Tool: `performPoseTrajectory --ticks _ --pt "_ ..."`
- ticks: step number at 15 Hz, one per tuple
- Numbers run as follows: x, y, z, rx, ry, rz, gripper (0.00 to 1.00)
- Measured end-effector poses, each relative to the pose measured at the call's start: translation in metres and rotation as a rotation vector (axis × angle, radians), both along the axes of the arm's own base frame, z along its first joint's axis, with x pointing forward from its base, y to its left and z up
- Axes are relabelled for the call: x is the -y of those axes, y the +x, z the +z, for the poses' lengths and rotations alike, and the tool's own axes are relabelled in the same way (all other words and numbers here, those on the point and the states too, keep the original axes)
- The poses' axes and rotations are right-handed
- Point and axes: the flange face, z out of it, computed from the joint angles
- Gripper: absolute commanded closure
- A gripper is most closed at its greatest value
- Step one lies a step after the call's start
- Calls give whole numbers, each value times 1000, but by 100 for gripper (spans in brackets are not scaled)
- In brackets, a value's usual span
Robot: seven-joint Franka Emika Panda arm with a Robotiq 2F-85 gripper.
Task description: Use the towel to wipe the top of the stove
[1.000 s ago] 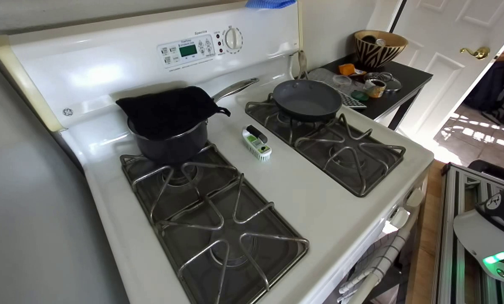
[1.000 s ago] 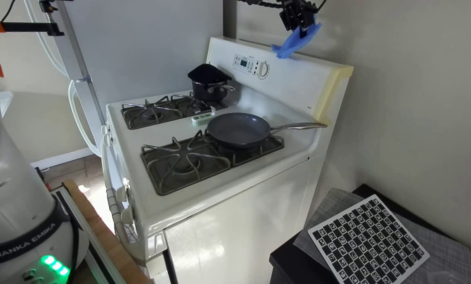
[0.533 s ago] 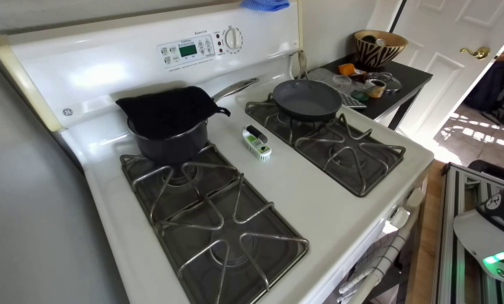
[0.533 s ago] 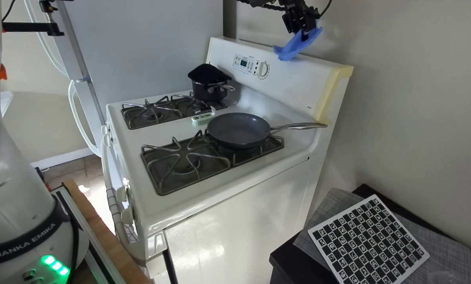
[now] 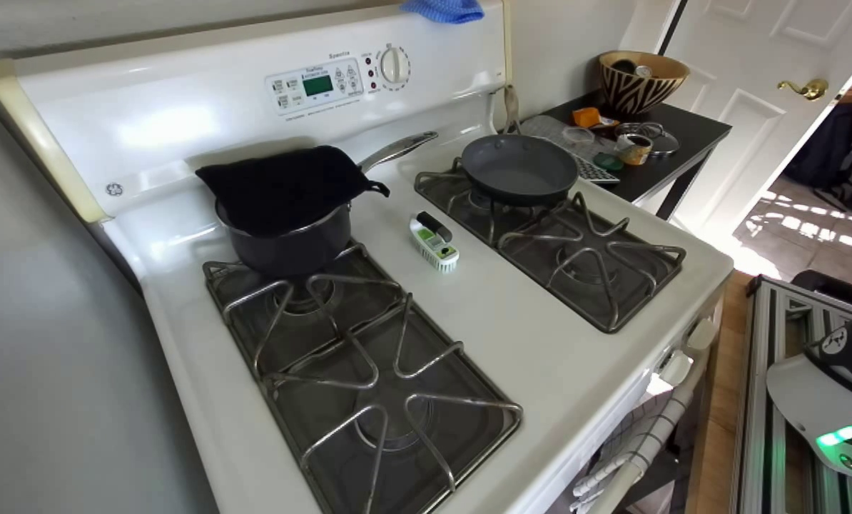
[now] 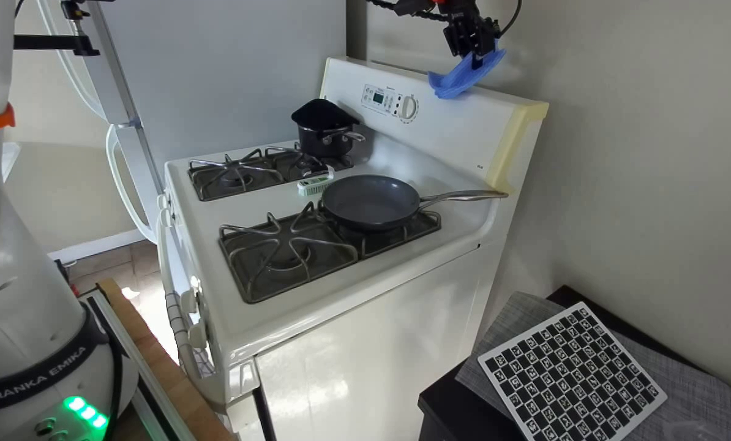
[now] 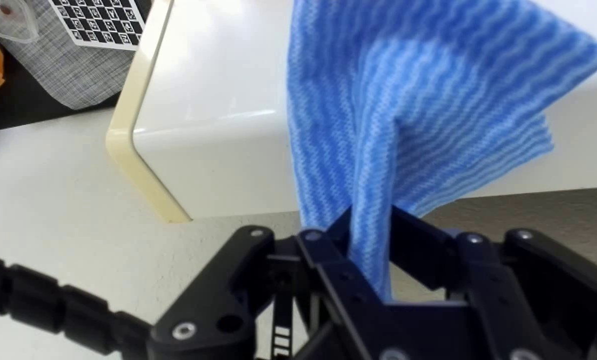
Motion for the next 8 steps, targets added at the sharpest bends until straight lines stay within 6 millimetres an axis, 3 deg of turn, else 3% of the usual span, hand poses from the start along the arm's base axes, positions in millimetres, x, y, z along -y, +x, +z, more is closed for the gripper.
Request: performPoseTrajectory --ticks 8 --pt "11 7 -9 -2 11 -23 99"
